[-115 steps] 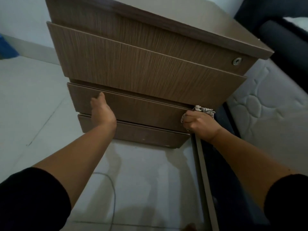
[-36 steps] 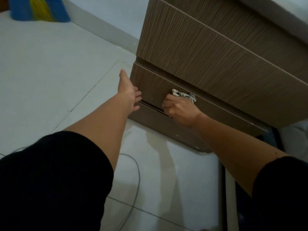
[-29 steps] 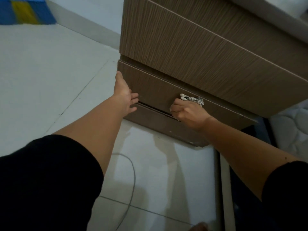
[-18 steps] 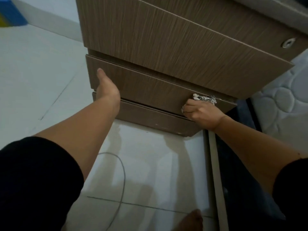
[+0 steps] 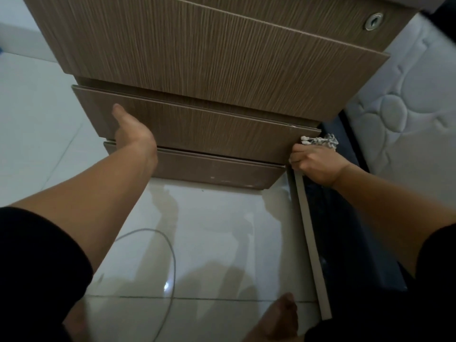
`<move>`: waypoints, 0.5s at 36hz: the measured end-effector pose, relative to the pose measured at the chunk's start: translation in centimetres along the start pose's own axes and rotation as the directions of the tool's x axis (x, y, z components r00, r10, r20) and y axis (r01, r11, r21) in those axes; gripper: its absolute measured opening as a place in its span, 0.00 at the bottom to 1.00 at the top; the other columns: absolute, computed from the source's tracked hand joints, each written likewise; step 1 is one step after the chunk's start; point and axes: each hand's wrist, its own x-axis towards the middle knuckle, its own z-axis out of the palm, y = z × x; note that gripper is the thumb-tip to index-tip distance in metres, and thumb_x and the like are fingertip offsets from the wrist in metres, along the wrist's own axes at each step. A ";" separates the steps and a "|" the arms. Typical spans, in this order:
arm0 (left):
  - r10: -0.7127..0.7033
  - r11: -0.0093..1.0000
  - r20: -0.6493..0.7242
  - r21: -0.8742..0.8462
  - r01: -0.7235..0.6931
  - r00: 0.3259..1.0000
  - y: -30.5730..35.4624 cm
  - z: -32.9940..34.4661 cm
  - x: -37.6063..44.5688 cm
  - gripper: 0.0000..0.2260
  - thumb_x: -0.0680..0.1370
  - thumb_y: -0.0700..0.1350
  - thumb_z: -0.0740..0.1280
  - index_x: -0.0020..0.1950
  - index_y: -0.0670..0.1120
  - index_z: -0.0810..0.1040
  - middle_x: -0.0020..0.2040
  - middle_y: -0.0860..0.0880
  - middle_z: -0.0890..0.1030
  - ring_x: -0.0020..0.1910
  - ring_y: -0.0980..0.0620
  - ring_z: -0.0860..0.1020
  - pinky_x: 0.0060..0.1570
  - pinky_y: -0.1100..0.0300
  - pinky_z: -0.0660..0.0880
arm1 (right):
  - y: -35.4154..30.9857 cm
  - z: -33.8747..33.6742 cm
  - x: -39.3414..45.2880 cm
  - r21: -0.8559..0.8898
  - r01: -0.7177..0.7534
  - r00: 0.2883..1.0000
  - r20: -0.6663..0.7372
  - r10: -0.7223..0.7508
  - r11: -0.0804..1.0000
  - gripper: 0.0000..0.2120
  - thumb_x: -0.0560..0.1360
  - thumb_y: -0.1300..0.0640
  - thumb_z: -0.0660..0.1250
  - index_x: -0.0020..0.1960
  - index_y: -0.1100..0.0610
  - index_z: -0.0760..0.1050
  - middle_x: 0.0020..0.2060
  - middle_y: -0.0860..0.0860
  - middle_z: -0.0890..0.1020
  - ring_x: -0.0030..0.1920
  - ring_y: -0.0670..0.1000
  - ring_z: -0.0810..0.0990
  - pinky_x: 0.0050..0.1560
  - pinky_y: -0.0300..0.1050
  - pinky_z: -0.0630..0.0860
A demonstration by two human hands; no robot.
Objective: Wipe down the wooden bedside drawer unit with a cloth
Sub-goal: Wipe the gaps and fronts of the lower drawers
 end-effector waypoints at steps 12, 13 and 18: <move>-0.052 0.999 0.002 -0.007 0.052 0.999 1.5 -4.9 5.7 0.35 0.75 0.65 0.42 0.76 0.49 0.62 0.75 0.47 0.64 0.75 0.43 0.61 0.72 0.44 0.58 | -6.9 -6.5 11.8 -0.146 0.175 0.908 -0.358 -0.216 0.974 0.12 0.76 0.57 0.61 0.46 0.57 0.83 0.48 0.53 0.82 0.53 0.56 0.76 0.45 0.50 0.69; -0.063 0.997 0.003 -0.032 0.063 0.998 2.1 -5.4 4.8 0.34 0.76 0.65 0.43 0.76 0.49 0.62 0.75 0.47 0.65 0.74 0.44 0.62 0.72 0.45 0.58 | -7.6 -7.3 13.4 -0.164 0.135 0.886 -0.422 -0.193 0.977 0.10 0.75 0.56 0.62 0.45 0.55 0.83 0.47 0.52 0.82 0.53 0.55 0.73 0.43 0.50 0.65; -0.163 0.975 0.065 -0.140 0.171 0.984 3.9 -7.6 2.5 0.31 0.79 0.63 0.46 0.76 0.48 0.61 0.74 0.48 0.67 0.72 0.45 0.65 0.69 0.45 0.62 | -11.7 -10.1 21.8 -0.173 -0.012 0.777 -0.622 -0.100 0.985 0.07 0.74 0.58 0.66 0.43 0.51 0.82 0.42 0.51 0.82 0.47 0.54 0.66 0.37 0.48 0.65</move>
